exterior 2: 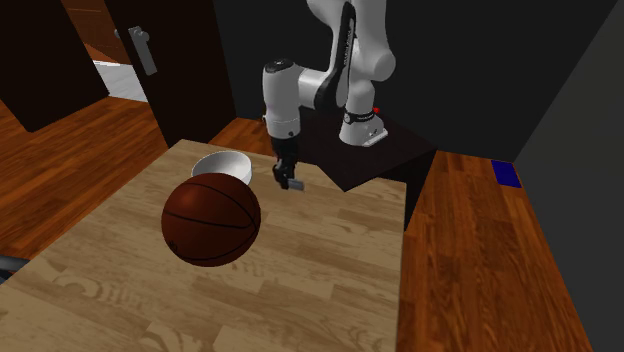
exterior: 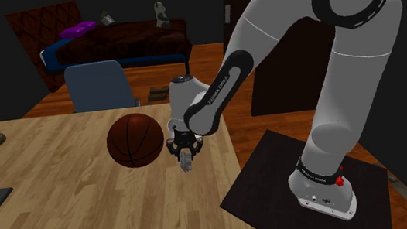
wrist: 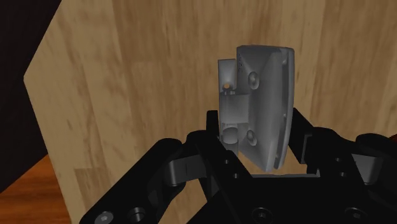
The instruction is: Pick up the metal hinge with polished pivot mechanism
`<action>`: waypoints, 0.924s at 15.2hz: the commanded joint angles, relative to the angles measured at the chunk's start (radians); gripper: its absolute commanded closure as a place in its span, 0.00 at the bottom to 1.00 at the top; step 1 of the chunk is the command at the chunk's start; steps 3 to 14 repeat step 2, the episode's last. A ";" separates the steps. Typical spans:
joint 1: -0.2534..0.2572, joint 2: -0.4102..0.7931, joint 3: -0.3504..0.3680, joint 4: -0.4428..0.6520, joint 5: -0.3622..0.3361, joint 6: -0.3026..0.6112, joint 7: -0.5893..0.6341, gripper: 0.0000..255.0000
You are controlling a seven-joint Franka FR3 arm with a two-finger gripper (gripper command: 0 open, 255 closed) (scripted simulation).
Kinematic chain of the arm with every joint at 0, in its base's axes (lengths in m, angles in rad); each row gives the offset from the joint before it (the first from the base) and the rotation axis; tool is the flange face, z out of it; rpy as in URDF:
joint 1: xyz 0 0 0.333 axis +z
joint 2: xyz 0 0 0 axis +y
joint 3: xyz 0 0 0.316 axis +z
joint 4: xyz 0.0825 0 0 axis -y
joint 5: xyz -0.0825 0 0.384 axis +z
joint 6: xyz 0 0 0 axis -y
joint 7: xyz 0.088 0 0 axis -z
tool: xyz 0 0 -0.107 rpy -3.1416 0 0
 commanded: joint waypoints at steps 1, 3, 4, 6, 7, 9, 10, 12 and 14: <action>-0.002 -0.017 0.003 0.002 0.014 -0.019 -0.010 1.00; -0.002 -0.017 0.003 0.002 0.014 -0.019 -0.010 1.00; -0.002 -0.017 0.003 0.002 0.014 -0.019 -0.010 1.00; -0.002 -0.017 0.003 0.002 0.014 -0.019 -0.010 1.00; -0.002 -0.017 0.003 0.002 0.014 -0.019 -0.010 1.00; -0.002 -0.017 0.003 0.002 0.014 -0.019 -0.010 1.00; -0.002 -0.017 0.003 0.002 0.014 -0.019 -0.010 1.00; -0.002 -0.017 0.003 0.002 0.014 -0.019 -0.010 1.00; -0.002 -0.017 0.003 0.002 0.014 -0.019 -0.010 1.00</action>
